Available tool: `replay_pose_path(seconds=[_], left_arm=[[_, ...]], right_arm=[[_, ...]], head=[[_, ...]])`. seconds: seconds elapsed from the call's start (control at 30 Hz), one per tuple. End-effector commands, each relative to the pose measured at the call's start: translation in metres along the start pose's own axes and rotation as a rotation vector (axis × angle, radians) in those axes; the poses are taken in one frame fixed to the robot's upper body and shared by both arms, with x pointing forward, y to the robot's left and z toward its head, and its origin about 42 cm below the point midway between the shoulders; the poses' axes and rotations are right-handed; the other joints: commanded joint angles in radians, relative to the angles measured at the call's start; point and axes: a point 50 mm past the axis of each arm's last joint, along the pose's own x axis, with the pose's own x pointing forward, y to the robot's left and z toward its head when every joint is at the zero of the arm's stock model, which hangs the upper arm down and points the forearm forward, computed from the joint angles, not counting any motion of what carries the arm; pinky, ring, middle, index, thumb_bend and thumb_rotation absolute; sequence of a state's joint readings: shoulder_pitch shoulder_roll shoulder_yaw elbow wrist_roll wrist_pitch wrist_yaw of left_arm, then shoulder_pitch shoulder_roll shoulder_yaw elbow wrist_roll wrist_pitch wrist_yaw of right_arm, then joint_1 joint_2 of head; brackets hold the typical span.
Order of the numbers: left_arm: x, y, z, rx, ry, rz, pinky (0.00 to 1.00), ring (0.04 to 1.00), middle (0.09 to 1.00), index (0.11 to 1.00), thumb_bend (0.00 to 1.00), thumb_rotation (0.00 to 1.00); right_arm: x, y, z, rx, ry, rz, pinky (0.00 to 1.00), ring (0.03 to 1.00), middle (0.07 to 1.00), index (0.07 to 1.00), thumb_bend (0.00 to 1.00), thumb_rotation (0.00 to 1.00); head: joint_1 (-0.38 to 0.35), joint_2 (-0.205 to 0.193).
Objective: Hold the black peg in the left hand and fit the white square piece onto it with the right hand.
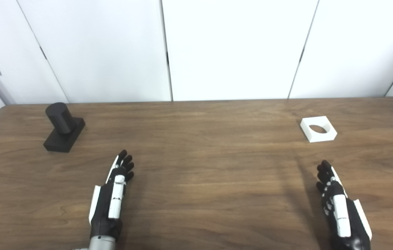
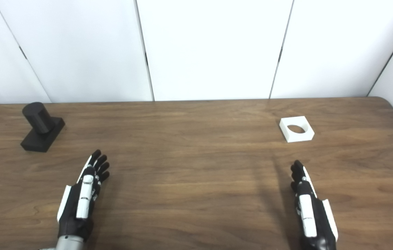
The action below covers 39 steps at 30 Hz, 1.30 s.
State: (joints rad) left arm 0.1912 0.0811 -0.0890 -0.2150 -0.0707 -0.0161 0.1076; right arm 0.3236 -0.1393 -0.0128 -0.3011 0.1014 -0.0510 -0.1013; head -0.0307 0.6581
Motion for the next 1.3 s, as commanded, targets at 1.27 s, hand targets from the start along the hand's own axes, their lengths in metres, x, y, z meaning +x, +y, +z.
replay_pose_path(seconds=[1.27], left_arm=[[-0.011, -0.058, -0.028, -0.032, -0.007, 0.005, 0.90, 0.932, 0.941, 0.947, 0.42, 0.98]], right_arm=[[0.009, -0.017, -0.025, 0.059, -0.036, 0.000, 1.00, 1.000, 0.988, 0.980, 0.73, 1.00]], head=[[0.303, -0.198]])
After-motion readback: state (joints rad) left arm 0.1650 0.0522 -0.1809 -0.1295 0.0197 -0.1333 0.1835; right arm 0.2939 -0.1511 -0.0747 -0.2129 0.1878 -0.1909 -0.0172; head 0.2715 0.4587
